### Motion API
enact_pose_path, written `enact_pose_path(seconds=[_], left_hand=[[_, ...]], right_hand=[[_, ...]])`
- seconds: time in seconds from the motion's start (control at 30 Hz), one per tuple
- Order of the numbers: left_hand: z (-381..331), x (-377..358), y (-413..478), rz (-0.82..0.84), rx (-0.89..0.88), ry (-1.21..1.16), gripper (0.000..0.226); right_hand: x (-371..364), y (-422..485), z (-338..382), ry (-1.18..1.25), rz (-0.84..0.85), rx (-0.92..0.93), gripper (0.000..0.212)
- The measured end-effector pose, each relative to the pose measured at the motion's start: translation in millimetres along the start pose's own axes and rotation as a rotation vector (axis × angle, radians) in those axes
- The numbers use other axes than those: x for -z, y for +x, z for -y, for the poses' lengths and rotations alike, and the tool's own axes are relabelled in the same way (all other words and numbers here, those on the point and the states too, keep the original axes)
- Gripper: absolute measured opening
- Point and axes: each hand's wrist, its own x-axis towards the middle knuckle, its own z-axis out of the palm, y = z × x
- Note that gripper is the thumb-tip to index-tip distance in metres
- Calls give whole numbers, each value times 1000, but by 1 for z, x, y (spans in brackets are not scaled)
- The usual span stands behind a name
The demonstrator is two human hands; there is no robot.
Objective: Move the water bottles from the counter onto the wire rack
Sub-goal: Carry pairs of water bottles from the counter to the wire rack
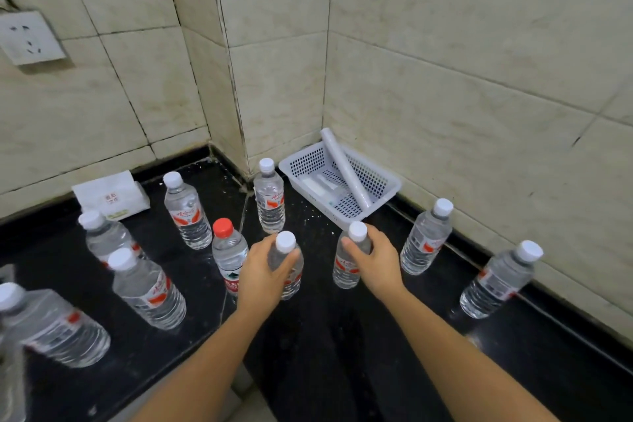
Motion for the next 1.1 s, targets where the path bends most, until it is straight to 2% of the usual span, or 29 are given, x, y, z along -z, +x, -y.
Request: enact_pose_path(seconds=[0.13, 0.3, 0.53, 0.8, 0.87, 0.97, 1.1], left_hand=[[-5, 7, -19, 33, -70, 100, 34], [-16, 16, -62, 84, -206, 165, 31], [-48, 20, -182, 171, -389, 199, 35], [-101, 2, -354, 448, -592, 137, 29], [-121, -7, -394, 538, -662, 130, 27], [-151, -26, -452, 664, -774, 103, 30], [-201, -56, -526, 782, -873, 2, 32]], right_hand=[[7, -21, -9, -117, -114, 50, 29], [35, -66, -18, -291, -77, 197, 29], [102, -214, -37, -422, -75, 288, 25], [210, -429, -48, -474, -102, 111, 22], [238, -480, -48, -501, -152, 68, 29], [280, -553, -51, -526, -258, -18, 20], [343, -638, -51, -544, -404, -86, 23]])
